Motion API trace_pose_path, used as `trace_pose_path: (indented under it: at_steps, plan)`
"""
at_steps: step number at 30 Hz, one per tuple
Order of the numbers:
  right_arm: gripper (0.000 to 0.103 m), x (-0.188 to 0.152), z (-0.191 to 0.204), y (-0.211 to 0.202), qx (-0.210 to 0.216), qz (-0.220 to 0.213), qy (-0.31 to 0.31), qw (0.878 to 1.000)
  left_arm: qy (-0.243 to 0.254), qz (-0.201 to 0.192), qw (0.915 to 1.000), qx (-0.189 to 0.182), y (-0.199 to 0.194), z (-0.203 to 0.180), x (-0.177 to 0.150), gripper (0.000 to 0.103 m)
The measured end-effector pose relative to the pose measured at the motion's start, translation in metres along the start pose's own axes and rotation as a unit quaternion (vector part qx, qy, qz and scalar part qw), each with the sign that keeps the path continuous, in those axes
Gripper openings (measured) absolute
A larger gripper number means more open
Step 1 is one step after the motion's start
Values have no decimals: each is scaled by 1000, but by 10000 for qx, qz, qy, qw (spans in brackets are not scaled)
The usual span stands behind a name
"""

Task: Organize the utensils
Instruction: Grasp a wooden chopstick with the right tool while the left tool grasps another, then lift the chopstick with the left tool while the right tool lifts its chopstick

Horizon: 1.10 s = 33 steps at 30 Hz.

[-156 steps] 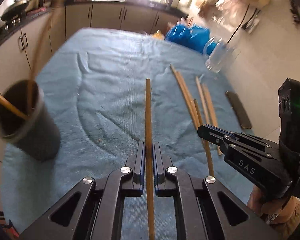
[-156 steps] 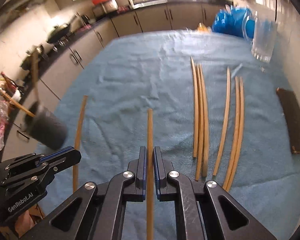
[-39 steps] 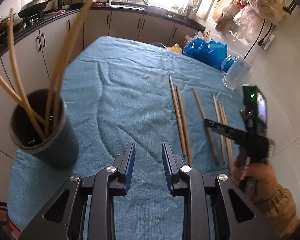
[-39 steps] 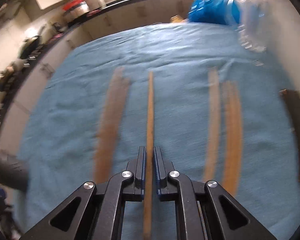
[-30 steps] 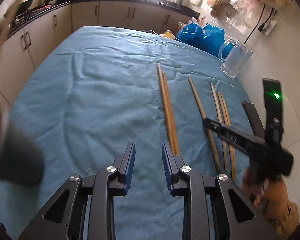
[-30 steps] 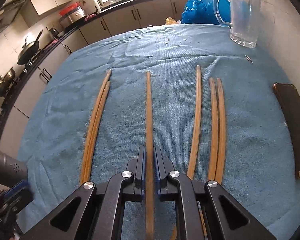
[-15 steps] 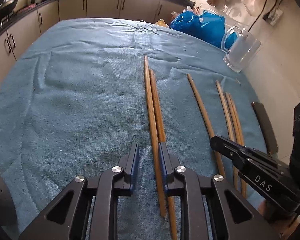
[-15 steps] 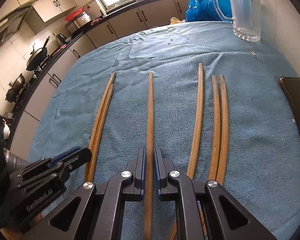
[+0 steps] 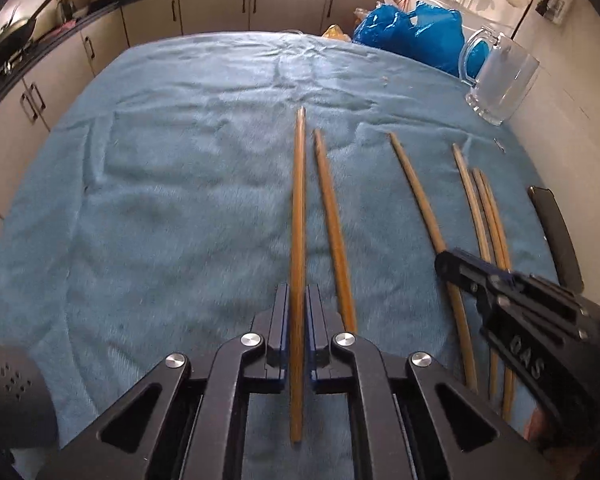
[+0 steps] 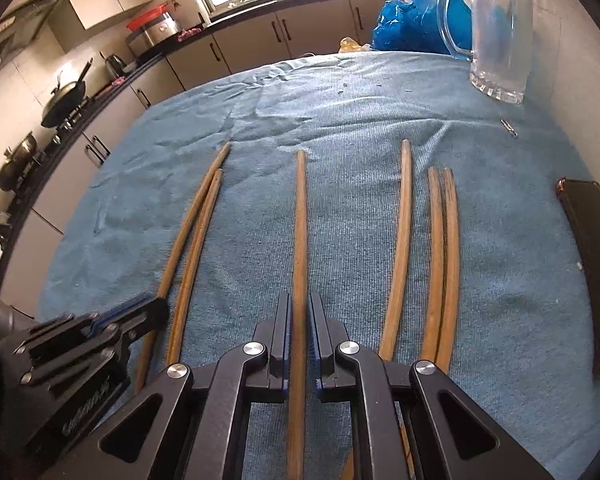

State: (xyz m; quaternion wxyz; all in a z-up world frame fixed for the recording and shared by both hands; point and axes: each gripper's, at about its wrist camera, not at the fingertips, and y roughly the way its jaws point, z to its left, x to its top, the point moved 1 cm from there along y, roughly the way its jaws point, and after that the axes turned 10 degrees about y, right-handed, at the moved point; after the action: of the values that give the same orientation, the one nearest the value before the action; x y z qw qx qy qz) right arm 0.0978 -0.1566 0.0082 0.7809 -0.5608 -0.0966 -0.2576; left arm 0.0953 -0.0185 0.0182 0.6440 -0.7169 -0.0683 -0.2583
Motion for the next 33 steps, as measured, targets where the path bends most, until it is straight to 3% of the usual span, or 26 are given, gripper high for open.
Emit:
trace_pose_path:
  at_steps: [8,15,16,18,20,21,27,33]
  plan:
    - [9,-39,-4,-25,29,395,-18,9992,-180,185,9979,-601,-44,22,-83,7]
    - [10,-94,-14,-60,19,599,-238,9979,190,365,9956,-845,-77,22,-126,7]
    - [11,-98,-15,-62,33,613,-264,9978,239,310,9961,-791,-82,23,-126,7]
    - [24,-100,-14,-63,134,658,-301,9973,284,164,9974,-643,-87,25,-120,10]
    - [31,-98,-9,-61,114,700,-315,9970,149,133,9983,-540,-85,29,-110,20]
    - [32,-97,-6,-59,68,700,-348,9969,92,108,9985,-528,-82,30,-103,21]
    - [32,-66,14,-35,-251,693,-556,9957,-22,302,9995,-109,-49,33,-69,21]
    - [30,-38,22,-15,-539,726,-621,9940,-39,369,9992,-136,-31,29,-45,21]
